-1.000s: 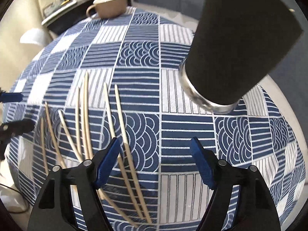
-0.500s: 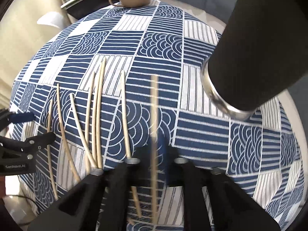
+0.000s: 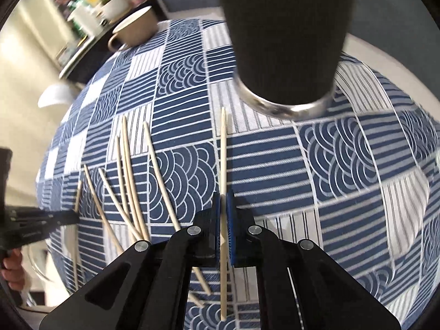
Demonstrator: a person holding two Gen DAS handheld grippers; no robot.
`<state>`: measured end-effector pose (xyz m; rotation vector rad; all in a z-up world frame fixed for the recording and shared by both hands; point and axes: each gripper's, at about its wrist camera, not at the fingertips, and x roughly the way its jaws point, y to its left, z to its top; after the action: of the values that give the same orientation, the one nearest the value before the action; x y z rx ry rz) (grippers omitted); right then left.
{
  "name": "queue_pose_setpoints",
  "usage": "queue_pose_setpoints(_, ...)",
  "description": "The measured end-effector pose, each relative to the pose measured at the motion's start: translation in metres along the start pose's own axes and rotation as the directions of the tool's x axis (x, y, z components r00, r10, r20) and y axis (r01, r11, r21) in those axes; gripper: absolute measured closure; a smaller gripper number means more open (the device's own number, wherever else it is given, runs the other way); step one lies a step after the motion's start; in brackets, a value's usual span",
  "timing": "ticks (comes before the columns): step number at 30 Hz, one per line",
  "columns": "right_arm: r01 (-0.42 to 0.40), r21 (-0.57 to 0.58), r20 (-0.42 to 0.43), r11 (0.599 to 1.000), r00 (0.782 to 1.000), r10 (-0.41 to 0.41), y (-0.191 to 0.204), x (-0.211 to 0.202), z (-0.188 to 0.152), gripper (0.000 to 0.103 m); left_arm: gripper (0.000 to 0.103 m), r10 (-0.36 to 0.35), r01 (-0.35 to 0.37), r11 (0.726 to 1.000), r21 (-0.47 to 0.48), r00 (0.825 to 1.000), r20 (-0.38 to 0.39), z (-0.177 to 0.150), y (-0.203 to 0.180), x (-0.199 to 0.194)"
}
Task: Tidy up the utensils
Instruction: 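Lift the grasped skewer upright and carry it over the black cup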
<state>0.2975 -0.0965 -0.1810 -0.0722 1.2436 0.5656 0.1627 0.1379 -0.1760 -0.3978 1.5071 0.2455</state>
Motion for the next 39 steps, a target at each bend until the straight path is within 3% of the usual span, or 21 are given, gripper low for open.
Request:
queue_pose_setpoints(4,0.024,0.059,0.01,0.998,1.0,-0.024,-0.003,-0.01,-0.006,0.098,0.098,-0.031,0.032,0.998,0.052,0.999,-0.022,0.005,0.011,-0.002)
queue_pose_setpoints(12,0.074,0.15,0.046,0.986,0.996,-0.082,-0.003,-0.037,-0.013,0.098,0.098,-0.012,0.01,0.988,0.155,1.0,0.014,0.046,0.037,-0.016)
queue_pose_setpoints(16,0.089,0.187,0.068,0.978,0.992,-0.104,-0.002,-0.048,-0.015,0.098,0.098,-0.054,0.052,0.982,0.181,0.999,0.006,0.066,0.04,-0.022)
queue_pose_setpoints(23,0.117,0.256,0.108,0.96,0.983,-0.148,-0.003,-0.069,-0.019,0.098,0.098,-0.057,0.047,0.967,0.249,0.998,0.034,0.091,0.038,-0.032)
queue_pose_setpoints(29,0.155,0.323,0.161,0.934,0.963,-0.216,0.002,-0.093,-0.02,0.098,0.098,-0.054,0.028,0.94,0.341,0.996,0.066,0.104,0.024,-0.046)
queue_pose_setpoints(34,0.193,0.397,0.227,0.897,0.927,-0.3,0.016,-0.119,-0.028,0.098,0.098,-0.088,0.042,0.903,0.427,0.992,0.09,0.128,0.013,-0.067)
queue_pose_setpoints(39,0.171,0.452,0.3,0.876,0.895,-0.33,0.035,-0.139,-0.037,0.098,0.098,-0.12,0.032,0.862,0.507,0.982,0.143,0.131,-0.007,-0.094)
